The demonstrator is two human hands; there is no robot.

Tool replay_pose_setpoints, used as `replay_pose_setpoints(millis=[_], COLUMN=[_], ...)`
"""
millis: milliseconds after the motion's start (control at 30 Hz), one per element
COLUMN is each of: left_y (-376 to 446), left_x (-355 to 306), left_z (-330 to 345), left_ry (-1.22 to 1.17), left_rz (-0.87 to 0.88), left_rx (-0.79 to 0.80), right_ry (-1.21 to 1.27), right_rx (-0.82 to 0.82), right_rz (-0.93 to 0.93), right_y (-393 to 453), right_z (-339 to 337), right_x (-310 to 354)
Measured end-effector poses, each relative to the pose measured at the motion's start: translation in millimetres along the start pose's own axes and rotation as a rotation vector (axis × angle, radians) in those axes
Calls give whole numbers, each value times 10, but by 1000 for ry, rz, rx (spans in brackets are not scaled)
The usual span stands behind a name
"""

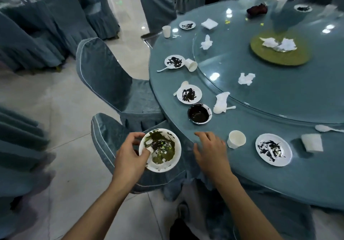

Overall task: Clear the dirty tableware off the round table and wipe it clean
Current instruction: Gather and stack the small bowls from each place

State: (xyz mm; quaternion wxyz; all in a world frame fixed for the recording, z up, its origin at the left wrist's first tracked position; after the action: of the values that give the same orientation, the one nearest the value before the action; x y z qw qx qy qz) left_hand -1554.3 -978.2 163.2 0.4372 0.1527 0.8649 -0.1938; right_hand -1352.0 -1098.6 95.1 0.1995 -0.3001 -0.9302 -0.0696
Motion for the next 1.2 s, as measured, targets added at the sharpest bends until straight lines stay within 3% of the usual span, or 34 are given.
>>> replay_pose_setpoints(millis=[233, 600, 900, 1067, 1200], left_y=[908, 2624, 3341, 3491, 3529], left_x=[37, 149, 323, 363, 379], left_z=[-3, 262, 780, 931, 919], left_ry=[5, 31, -20, -67, -150], left_rz=[58, 109, 34, 24, -30], left_rx=[104, 425, 554, 602, 701], right_ry=[-14, -8, 9, 140, 403], right_rx=[29, 65, 7, -24, -129], right_rz=[159, 575, 874, 1039, 1184], right_y=[503, 1188, 1449, 1494, 1542], right_z=[152, 575, 790, 911, 1009], right_x=[17, 157, 57, -39, -35])
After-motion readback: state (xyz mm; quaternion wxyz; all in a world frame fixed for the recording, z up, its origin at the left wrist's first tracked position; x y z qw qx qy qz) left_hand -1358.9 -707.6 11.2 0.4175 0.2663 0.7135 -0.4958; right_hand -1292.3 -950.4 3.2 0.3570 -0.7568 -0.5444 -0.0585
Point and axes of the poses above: each hand's wrist, its own y-axis towards the middle knuckle, its own z-axis out of the palm, x = y × z, the point moved 1 cm from there along y, towards the middle knuckle, and after that the axes turned 7 degrees about x, right-handed, at the moved point
